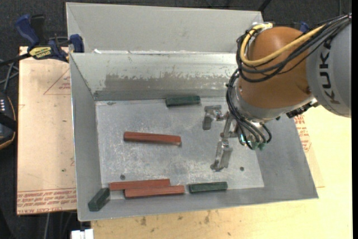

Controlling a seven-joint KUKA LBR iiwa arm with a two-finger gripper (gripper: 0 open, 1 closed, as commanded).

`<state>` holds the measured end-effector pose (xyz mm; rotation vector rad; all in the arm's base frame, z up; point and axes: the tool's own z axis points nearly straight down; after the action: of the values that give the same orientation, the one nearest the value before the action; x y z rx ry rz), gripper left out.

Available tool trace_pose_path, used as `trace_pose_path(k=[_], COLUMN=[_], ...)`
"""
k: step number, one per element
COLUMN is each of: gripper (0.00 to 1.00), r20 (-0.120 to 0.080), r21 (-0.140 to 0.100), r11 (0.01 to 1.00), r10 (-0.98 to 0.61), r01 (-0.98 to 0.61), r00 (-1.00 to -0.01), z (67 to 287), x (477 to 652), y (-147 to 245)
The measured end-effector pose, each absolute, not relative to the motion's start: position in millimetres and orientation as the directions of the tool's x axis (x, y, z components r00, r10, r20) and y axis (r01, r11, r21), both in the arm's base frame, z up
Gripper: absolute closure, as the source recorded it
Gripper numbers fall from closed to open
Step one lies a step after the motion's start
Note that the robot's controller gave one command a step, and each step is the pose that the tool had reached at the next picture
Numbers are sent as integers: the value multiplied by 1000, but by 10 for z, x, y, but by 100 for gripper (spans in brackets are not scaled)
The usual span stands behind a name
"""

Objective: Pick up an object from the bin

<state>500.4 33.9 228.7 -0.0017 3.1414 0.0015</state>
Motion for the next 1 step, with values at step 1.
trace_pose_path(k=[1], gripper=[0], r20=[-7], r21=[2], r11=[999], r10=[39], r01=[39], r00=[-999], z=[1797], x=[4938], y=[358])
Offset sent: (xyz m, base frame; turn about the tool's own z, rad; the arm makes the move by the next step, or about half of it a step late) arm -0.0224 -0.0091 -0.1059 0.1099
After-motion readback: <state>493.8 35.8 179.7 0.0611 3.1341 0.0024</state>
